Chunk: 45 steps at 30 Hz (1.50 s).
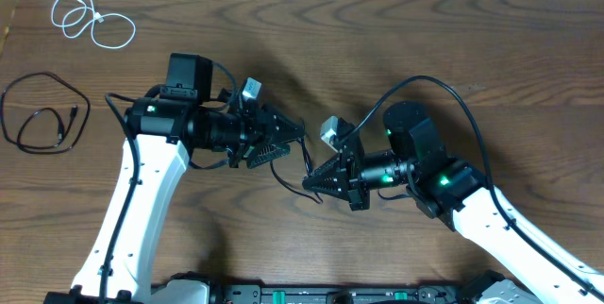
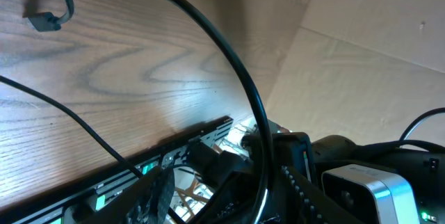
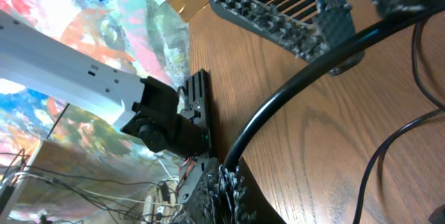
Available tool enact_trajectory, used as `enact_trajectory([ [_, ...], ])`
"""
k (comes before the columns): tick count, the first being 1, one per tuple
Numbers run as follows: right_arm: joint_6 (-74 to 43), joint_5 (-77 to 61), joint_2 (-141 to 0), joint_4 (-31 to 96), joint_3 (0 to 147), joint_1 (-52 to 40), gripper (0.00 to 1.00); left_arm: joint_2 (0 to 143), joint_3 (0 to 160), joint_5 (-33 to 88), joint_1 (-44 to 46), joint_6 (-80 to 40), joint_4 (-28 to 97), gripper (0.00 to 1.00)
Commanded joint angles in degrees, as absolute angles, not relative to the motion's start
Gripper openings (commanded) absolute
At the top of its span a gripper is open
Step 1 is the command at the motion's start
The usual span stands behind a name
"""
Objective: Untangle cables
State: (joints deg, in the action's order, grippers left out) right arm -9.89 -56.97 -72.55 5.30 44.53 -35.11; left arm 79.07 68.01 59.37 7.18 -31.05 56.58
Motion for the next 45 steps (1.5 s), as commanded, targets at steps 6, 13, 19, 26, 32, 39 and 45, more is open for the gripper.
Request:
enact_trajectory([
  [6, -10.3, -57.4, -72.0, 5.6, 45.0, -36.0, 0.01, 78.2, 69.5, 59.3, 10.6, -30.0, 56.7, 0.51],
  [13, -10.3, -57.4, -72.0, 5.6, 45.0, -36.1, 0.01, 78.2, 69.5, 59.3, 10.7, -30.0, 56.6, 0.49],
  [19, -10.5, -57.3, -72.0, 5.8, 45.0, -36.1, 0.01, 78.2, 69.5, 59.3, 10.7, -30.0, 56.6, 0.33],
  [26, -10.5, -57.3, -72.0, 6.2, 45.0, -36.1, 0.01, 78.2, 69.5, 55.8, 10.7, -30.0, 56.7, 0.08],
  [32, -10.5, -56.9, -72.0, 6.4, 45.0, -36.1, 0.79, 78.2, 69.5, 50.2, 10.3, -33.0, 55.7, 0.07],
  [39, -15.6, -41.7, -72.0, 14.2, 45.0, -35.9, 0.99, 75.7, 74.1, 42.0, 5.7, -36.1, 52.2, 0.08],
  [45, -22.7, -25.0, -72.0, 20.0, 45.0, -35.9, 0.99, 72.4, 85.0, 15.9, 5.5, -39.1, 57.8, 0.07],
])
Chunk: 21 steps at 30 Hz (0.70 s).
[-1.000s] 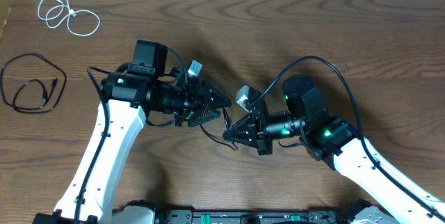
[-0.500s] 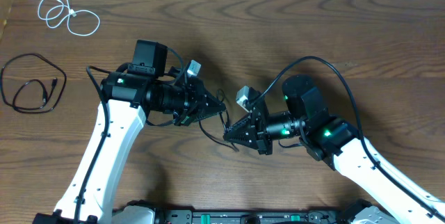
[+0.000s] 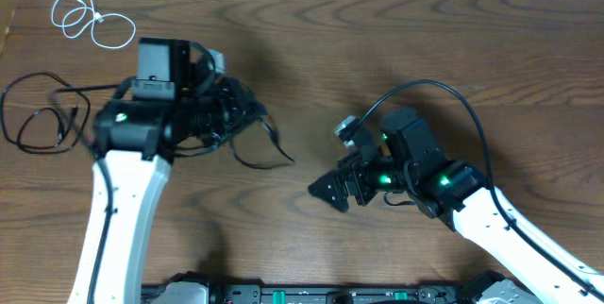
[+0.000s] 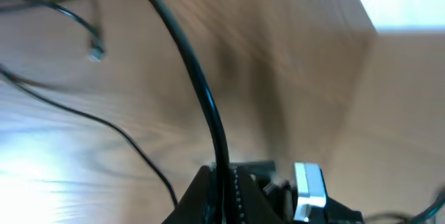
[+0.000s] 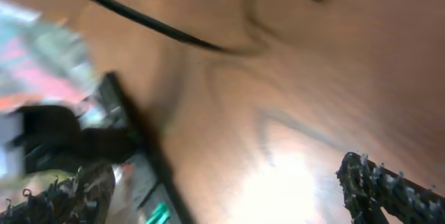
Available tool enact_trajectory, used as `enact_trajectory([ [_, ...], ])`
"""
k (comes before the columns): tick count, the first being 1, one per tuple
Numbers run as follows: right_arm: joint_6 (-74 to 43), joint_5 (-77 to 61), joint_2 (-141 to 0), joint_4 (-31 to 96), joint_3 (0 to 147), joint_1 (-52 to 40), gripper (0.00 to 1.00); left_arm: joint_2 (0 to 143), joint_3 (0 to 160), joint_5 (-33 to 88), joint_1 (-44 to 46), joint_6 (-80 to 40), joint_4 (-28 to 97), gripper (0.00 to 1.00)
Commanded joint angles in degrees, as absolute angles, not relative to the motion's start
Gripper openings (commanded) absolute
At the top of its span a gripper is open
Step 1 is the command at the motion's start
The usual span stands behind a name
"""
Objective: Untangle cables
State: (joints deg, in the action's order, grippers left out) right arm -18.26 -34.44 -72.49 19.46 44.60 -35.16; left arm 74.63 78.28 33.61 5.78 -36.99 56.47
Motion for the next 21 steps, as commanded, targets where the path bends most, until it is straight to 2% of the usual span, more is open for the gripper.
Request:
enact_trajectory([
  [1, -22.8, -24.4, -72.0, 20.0, 45.0, -35.9, 0.99, 72.3, 86.6, 13.6, 5.5, -39.1, 57.8, 0.07],
  [5, -22.7, -24.1, -72.0, 20.2, 45.0, -35.9, 0.99, 72.3, 92.1, 1.1, 5.5, -39.1, 54.6, 0.07],
  [8, -22.7, -24.1, -72.0, 21.2, 45.0, -35.9, 0.99, 72.4, 92.5, -13.7, 5.0, -40.6, 49.1, 0.07],
  [13, -23.5, -23.9, -72.0, 22.3, 44.9, -36.1, 0.99, 74.1, 92.5, -26.1, 0.2, -51.9, 44.3, 0.07],
  [16, -24.3, -23.9, -72.4, 22.3, 44.7, -36.1, 0.99, 75.8, 92.5, -28.1, -3.9, -57.4, 44.0, 0.07],
  [21, -24.4, -21.1, -75.0, 22.4, 44.4, -36.1, 0.99, 80.5, 92.5, -27.9, -10.4, -57.5, 45.1, 0.07],
])
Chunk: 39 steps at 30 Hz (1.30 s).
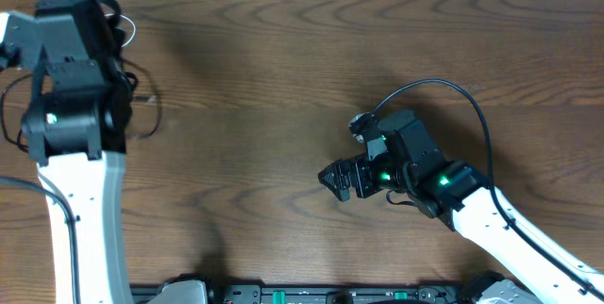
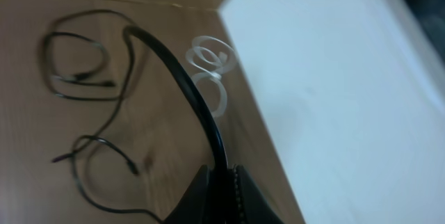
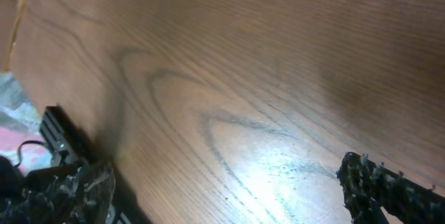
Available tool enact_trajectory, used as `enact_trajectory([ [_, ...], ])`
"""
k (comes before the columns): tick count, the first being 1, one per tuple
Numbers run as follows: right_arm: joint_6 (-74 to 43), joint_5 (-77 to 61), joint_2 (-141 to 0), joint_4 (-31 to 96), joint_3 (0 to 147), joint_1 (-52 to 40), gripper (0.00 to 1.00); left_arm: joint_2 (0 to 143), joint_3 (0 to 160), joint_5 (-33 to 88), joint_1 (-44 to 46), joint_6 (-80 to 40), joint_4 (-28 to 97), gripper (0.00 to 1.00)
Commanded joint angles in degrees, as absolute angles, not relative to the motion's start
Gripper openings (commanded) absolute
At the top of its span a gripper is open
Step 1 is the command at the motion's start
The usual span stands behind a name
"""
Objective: Untangle cables
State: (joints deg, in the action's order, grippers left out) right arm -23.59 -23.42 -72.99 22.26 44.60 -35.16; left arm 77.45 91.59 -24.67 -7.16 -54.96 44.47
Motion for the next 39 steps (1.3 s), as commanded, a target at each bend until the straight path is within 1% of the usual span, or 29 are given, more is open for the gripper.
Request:
enact_trajectory([
  [1, -24.4, -21.1, -75.6, 22.3, 44.4, -36.1, 0.99, 81.4, 92.5, -27.5, -11.2, -57.5, 45.7, 0.07],
  [4, -24.4, -21.1, -78.5, 21.7, 44.4, -36.1, 0.99, 83.9, 92.5, -25.7, -12.0, -57.5, 46.2, 0.08],
  [10, -24.4, -21.1, -85.1, 19.9, 44.4, -36.1, 0.99, 87.6, 92.5, -14.7, -12.0, -57.5, 42.4, 0.07],
  [13, -24.4, -21.1, -87.9, 19.0, 44.4, -36.1, 0.99, 89.2, 92.5, -12.0, -12.0, -56.8, 40.8, 0.07],
  [18, -24.4, -21.1, -91.4, 17.7, 44.4, -36.1, 0.99, 94.1, 92.5, -12.2, -12.0, -50.9, 39.4, 0.08],
  [25, -24.4, -20.3, -91.9, 17.3, 44.4, -36.1, 0.99, 102.5, 92.5, -12.2, -12.2, -45.1, 37.3, 0.08],
  [31, -24.4, -19.4, -91.9, 17.3, 44.4, -36.1, 0.99, 108.0, 92.4, -12.0, -12.2, -44.6, 38.7, 0.08],
  [39, -24.4, -18.5, -91.9, 17.1, 44.4, -36.1, 0.99, 108.6, 92.1, -11.9, -12.2, -44.6, 39.2, 0.09],
])
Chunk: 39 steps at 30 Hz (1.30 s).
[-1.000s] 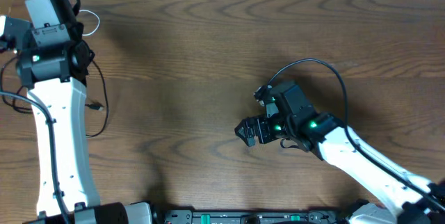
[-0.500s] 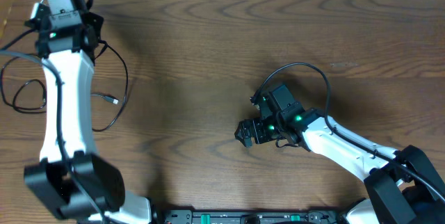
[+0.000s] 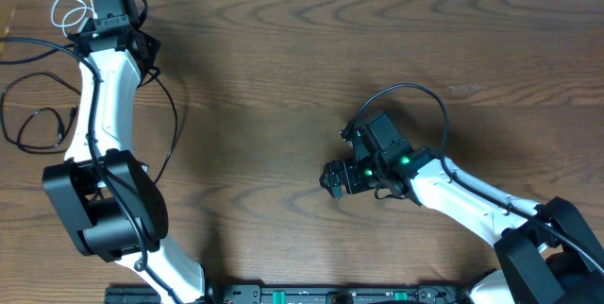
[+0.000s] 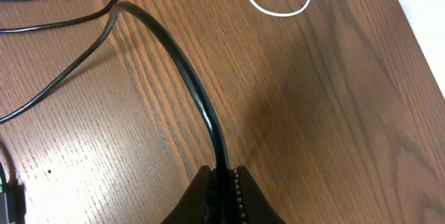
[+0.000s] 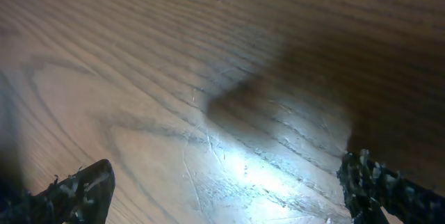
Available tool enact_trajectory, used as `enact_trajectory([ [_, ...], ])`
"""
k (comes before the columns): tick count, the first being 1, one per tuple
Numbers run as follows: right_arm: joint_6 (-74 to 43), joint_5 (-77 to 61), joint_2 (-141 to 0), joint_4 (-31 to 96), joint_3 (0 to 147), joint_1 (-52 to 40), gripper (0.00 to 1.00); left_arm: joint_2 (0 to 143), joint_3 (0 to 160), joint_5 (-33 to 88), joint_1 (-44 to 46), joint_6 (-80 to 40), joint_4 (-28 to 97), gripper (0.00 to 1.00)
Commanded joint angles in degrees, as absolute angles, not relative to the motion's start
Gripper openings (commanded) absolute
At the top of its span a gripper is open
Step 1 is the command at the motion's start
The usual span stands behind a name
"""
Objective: Untangle cables
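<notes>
My left gripper point(image 4: 222, 172) is shut on a thick black cable point(image 4: 198, 99) that arcs away over the wood. In the overhead view its wrist point(image 3: 107, 8) sits at the back left corner, hiding the fingers, beside the coiled white cable point(image 3: 68, 8). A loop of that white cable point(image 4: 277, 5) lies just ahead. Thin black cables point(image 4: 62, 78) with a plug lie to its left. A black cable loop point(image 3: 38, 115) rests at the table's left edge. My right gripper point(image 3: 332, 177) stands open mid-table, its fingers point(image 5: 76, 190) wide apart over bare wood point(image 5: 222, 113).
A long black strand point(image 3: 174, 120) curves down beside the left arm. The right arm's own lead point(image 3: 406, 92) arches above its wrist. The white wall edge runs along the table's back.
My left wrist has moved from the left edge toward the back corner, beside the white cable, still shut on the black cable. The right gripper has turned slightly and stays open.
Both grippers were close together mid-table at a black cable, the left shut on it. Then the right stood open and apart while the left held the cable further left. The left reached the far left, and now the back left corner.
</notes>
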State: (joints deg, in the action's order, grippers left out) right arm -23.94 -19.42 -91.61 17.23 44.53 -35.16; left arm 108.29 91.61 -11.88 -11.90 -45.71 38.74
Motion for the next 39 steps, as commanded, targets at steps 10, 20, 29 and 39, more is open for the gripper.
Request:
enact_trajectory([
  [10, -24.4, -18.5, -91.9, 17.4, 44.4, -36.1, 0.99, 108.6, 92.1, -12.1, -12.2, -44.6, 40.1, 0.47],
  [20, -24.4, -18.5, -91.9, 17.1, 44.4, -36.1, 0.99, 108.9, 92.0, -4.7, -12.2, -38.7, 40.7, 0.65],
  [29, -24.4, -18.5, -91.9, 17.1, 44.4, -36.1, 0.99, 113.8, 88.7, 3.3, -12.0, -26.6, 44.1, 0.77],
  [39, -24.4, -18.5, -91.9, 17.1, 44.4, -36.1, 0.99, 121.9, 88.4, 13.0, -12.0, -13.9, 45.0, 0.77],
])
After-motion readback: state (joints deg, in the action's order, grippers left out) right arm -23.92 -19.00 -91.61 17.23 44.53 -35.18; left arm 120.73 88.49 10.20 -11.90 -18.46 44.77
